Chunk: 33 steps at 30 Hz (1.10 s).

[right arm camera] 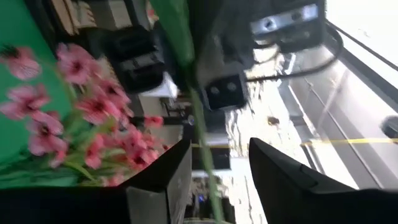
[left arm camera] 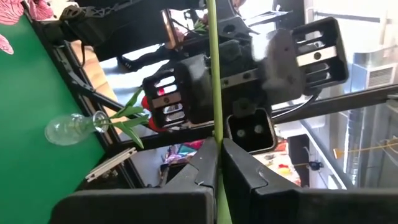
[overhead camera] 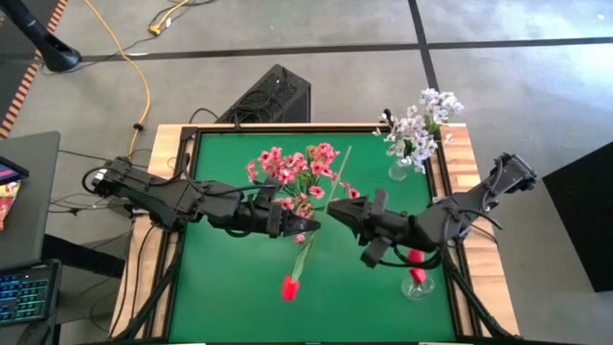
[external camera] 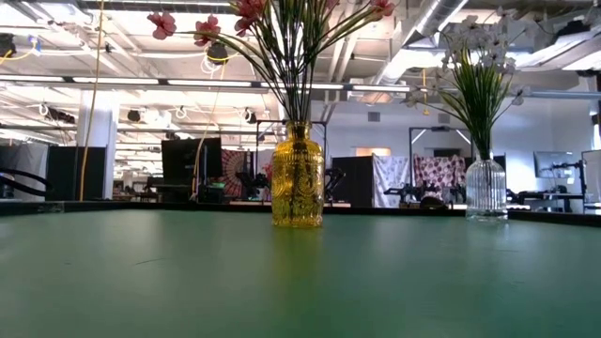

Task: Sort flowers into vase by color
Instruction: Put the red flower into the bottom transparent vase

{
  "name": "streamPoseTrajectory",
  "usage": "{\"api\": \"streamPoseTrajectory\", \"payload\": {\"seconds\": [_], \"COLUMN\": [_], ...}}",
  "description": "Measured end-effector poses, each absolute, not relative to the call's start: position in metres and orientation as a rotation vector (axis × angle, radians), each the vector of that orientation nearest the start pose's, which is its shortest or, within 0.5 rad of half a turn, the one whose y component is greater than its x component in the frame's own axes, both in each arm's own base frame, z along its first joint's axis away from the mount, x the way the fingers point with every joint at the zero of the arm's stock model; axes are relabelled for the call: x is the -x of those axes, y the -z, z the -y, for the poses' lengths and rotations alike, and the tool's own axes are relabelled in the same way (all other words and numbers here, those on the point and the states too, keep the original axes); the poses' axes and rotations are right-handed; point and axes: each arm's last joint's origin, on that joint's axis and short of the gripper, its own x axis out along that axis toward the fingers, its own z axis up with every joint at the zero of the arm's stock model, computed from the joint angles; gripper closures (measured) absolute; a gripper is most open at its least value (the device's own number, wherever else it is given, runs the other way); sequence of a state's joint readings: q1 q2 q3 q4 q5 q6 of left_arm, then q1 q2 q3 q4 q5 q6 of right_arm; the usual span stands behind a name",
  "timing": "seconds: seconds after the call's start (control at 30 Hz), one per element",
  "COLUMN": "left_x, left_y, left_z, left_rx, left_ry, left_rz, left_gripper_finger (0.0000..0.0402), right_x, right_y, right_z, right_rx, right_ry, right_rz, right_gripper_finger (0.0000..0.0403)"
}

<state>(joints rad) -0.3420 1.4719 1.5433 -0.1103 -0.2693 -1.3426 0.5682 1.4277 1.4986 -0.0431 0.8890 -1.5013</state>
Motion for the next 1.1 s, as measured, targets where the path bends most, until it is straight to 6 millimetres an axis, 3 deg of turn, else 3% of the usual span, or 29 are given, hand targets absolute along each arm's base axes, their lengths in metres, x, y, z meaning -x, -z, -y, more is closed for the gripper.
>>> {"api": "streamPoseTrajectory", "payload": {"seconds": [0.5,0.87,1.1], "left_x": [-0.314,-0.314,-0.314], "left_y": [-0.438,-0.438,-0.436], "left_z": [0.102,0.102,0.102], "left_rx": [1.313,1.267,1.256], "left_ry": [0.046,0.056,0.048], "left_rz": [-0.105,-0.11,-0.137], "left_gripper_finger": [0.0401,0.0401,0.0389], "right_x": [-0.278,-0.279,-0.281], "right_y": [-0.441,-0.437,-0.437], "right_z": [-0.14,-0.138,-0.134], "right_rx": [1.453,1.467,1.463], "right_ry": [0.22,0.178,0.185], "right_rz": [-0.211,-0.224,-0.23], "right_gripper_finger": [0.0279,0.0292,0.0346]}}
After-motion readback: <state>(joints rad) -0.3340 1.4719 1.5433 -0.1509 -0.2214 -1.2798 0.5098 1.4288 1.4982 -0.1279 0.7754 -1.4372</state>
